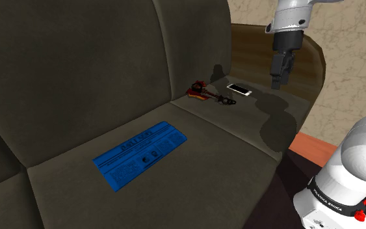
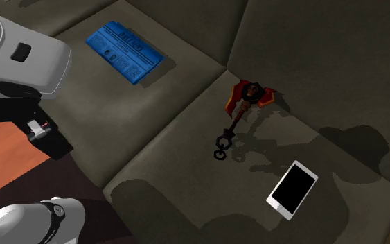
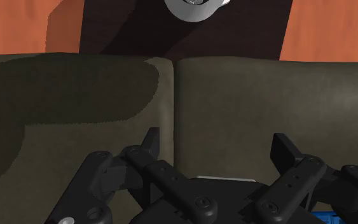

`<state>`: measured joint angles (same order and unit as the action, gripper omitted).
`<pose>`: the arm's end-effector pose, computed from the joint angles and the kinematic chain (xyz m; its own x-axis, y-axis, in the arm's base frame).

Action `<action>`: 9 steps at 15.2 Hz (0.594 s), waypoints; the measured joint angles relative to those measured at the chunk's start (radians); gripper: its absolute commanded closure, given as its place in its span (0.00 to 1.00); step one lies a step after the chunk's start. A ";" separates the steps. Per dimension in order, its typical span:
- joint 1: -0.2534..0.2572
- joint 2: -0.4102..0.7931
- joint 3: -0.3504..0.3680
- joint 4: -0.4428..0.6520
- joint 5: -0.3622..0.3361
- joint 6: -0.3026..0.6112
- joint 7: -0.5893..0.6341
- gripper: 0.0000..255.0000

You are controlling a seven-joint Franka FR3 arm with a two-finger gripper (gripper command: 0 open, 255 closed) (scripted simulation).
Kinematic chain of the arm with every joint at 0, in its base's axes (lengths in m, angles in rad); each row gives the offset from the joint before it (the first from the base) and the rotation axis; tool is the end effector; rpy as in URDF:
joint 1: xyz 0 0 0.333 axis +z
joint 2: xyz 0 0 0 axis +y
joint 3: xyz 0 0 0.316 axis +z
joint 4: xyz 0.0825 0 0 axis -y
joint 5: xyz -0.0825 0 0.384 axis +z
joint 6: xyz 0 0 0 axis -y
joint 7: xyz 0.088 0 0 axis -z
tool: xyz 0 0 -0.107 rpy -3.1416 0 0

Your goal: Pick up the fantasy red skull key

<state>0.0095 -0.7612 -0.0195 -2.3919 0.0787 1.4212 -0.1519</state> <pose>0.2939 0.0050 0.5555 0.9683 0.1605 -0.1911 0.1388 -0.9828 -0.1222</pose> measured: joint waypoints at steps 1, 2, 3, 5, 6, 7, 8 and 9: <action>0.000 0.000 0.000 0.000 0.000 0.000 0.000 0.00; -0.001 0.008 -0.003 -0.005 -0.004 0.016 -0.007 0.00; -0.001 0.027 -0.007 -0.004 -0.010 0.040 -0.016 0.00; -0.004 0.067 -0.017 -0.019 -0.025 0.109 -0.040 0.00; -0.006 0.094 -0.025 -0.023 -0.033 0.147 -0.055 0.00; -0.008 0.111 -0.031 -0.026 -0.040 0.178 -0.068 0.00; -0.009 0.135 -0.037 -0.025 -0.047 0.210 -0.080 0.00; -0.011 0.166 -0.045 -0.017 -0.054 0.242 -0.095 0.00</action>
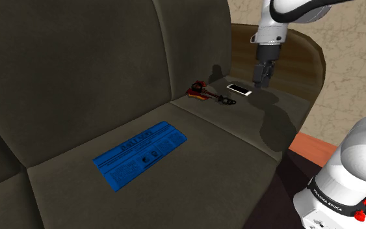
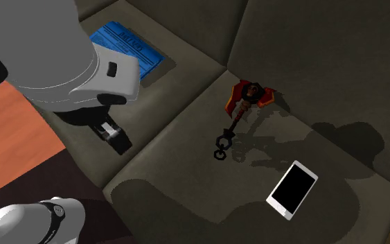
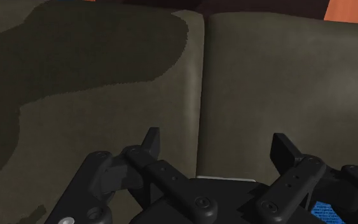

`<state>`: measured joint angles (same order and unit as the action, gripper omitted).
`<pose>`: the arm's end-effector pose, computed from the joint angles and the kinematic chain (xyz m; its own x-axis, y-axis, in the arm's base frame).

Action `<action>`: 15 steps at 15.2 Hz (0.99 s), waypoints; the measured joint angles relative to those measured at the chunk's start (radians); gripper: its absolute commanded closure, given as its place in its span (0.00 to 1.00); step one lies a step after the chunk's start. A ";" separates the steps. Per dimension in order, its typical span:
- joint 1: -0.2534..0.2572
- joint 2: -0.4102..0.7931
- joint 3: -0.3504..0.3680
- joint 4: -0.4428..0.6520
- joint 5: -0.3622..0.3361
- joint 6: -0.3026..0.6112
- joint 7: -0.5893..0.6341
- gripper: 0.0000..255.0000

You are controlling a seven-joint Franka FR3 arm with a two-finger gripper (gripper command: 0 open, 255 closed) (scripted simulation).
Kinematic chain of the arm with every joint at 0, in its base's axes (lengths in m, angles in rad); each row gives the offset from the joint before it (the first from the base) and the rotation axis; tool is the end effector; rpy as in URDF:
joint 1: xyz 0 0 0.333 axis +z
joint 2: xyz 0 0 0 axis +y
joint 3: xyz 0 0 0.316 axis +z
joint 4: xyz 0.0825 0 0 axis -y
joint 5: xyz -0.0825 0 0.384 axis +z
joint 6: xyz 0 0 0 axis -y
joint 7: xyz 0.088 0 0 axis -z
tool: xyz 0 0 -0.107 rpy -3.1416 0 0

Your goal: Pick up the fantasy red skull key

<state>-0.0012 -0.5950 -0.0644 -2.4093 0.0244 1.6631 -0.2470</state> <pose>0.3541 -0.0233 0.5090 0.9719 0.1945 -0.1324 0.1829 -0.9785 -0.0950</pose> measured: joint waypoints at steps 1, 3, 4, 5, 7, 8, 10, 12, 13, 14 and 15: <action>-0.003 0.024 -0.008 -0.002 -0.007 0.034 -0.015 0.00; -0.004 0.084 -0.021 0.013 -0.017 0.098 -0.040 0.00; -0.007 0.124 -0.032 0.019 -0.024 0.139 -0.058 0.00; -0.007 0.151 -0.036 0.022 -0.026 0.174 -0.069 0.00; -0.009 0.202 -0.048 0.037 -0.032 0.229 -0.093 0.00; -0.008 0.239 -0.052 0.050 -0.031 0.262 -0.103 0.00; -0.010 0.311 -0.065 0.085 -0.033 0.318 -0.131 0.00; -0.010 0.376 -0.075 0.118 -0.030 0.369 -0.156 0.00; -0.011 0.410 -0.080 0.143 -0.028 0.387 -0.170 0.00; -0.012 0.444 -0.085 0.161 -0.025 0.412 -0.184 0.00; -0.013 0.483 -0.089 0.186 -0.020 0.435 -0.198 0.00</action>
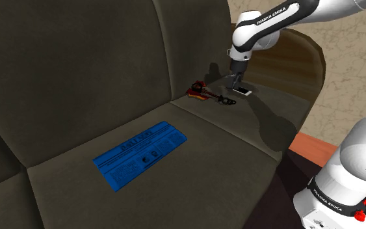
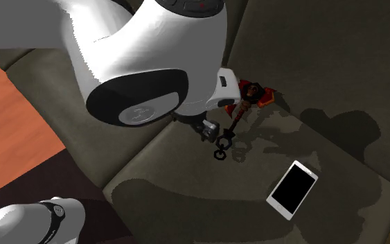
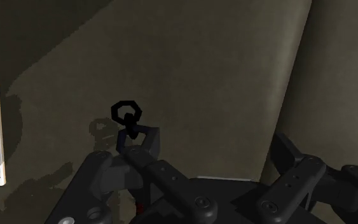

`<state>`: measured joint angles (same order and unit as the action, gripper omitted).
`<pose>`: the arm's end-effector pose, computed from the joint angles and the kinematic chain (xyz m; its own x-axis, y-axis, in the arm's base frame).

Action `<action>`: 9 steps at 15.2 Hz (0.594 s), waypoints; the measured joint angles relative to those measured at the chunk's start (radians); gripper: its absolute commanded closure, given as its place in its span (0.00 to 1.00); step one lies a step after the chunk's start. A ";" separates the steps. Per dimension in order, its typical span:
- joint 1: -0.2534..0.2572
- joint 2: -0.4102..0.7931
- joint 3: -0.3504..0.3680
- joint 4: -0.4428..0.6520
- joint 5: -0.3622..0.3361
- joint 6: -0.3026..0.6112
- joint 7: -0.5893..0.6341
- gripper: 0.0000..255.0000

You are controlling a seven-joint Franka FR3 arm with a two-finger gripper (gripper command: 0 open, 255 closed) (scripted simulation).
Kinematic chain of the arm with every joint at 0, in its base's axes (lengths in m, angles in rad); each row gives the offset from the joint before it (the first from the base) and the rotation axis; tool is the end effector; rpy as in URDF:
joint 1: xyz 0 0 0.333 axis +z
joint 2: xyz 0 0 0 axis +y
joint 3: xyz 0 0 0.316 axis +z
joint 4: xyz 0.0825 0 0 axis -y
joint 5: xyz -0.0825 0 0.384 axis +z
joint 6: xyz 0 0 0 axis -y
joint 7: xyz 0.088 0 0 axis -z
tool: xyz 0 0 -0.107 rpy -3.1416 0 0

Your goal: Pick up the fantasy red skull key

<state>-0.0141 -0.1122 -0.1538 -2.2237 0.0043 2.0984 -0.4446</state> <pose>0.4978 -0.0852 0.4205 0.9622 0.2722 -0.0041 0.2720 -0.9620 -0.0250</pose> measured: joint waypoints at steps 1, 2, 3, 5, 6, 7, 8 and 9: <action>-0.001 0.032 -0.003 0.024 0.004 0.017 -0.012 0.00; -0.003 0.070 -0.007 0.042 0.010 0.045 -0.027 0.00; -0.004 0.102 -0.010 0.068 0.015 0.060 -0.040 0.00; -0.009 0.170 -0.014 0.123 0.028 0.093 -0.067 0.00; -0.013 0.202 -0.016 0.146 0.035 0.110 -0.082 0.00; -0.014 0.242 -0.015 0.185 0.042 0.120 -0.091 0.00; -0.017 0.275 -0.015 0.218 0.049 0.129 -0.104 0.00; -0.018 0.313 -0.012 0.258 0.056 0.137 -0.111 0.00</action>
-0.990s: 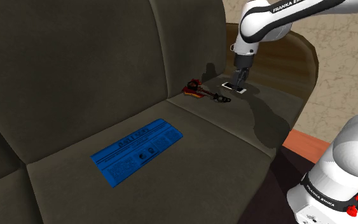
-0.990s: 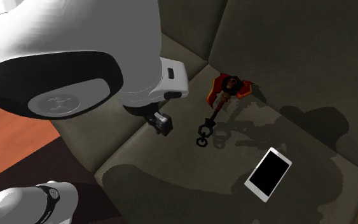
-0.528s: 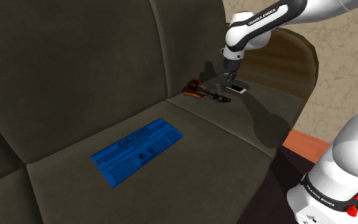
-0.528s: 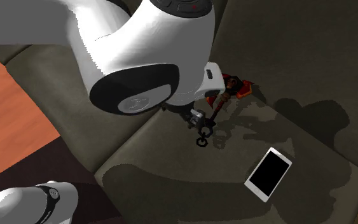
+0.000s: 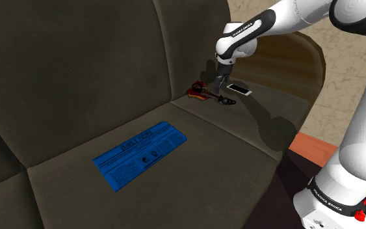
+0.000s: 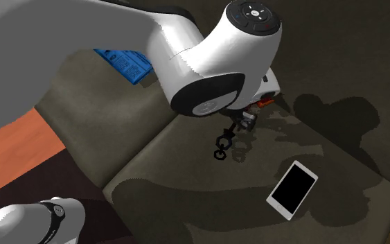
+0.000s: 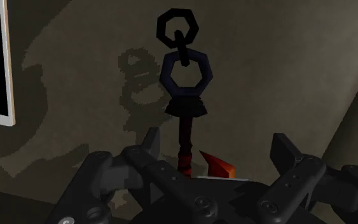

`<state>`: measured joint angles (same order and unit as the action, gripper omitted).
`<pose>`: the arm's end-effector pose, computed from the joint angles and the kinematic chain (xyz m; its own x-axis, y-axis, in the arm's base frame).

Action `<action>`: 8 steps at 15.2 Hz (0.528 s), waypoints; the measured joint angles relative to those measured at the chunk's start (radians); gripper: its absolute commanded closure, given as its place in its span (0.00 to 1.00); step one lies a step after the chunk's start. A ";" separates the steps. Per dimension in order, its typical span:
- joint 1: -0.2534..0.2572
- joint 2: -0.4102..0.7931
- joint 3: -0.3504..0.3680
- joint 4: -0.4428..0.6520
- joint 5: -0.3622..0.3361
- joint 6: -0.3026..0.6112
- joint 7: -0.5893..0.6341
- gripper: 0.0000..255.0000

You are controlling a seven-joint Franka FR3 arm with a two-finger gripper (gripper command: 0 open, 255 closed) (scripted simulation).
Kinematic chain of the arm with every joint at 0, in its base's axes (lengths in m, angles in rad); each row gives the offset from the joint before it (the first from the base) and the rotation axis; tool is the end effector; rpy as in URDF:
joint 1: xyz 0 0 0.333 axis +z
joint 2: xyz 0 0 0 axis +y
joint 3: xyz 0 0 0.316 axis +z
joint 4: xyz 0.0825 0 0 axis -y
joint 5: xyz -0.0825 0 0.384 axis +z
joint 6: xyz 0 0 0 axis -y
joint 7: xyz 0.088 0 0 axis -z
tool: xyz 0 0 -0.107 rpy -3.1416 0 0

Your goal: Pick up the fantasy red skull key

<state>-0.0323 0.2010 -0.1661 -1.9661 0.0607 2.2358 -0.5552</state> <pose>0.5922 -0.1136 0.3797 0.9449 0.3198 0.0700 0.3190 -0.9475 0.0230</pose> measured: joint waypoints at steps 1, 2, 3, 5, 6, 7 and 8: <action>-0.005 0.030 0.000 0.028 0.007 0.011 -0.014 0.00; -0.009 0.065 0.002 0.067 0.013 0.015 -0.024 0.00; -0.013 0.092 0.003 0.096 0.019 0.021 -0.033 0.00; -0.018 0.116 0.004 0.099 0.025 0.046 -0.044 0.00; -0.019 0.125 0.005 0.101 0.027 0.054 -0.045 0.00; -0.020 0.134 0.006 0.100 0.029 0.066 -0.047 0.00; -0.021 0.142 0.007 0.095 0.031 0.078 -0.050 0.00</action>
<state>-0.0529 0.3427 -0.1592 -1.8711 0.0920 2.3134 -0.6049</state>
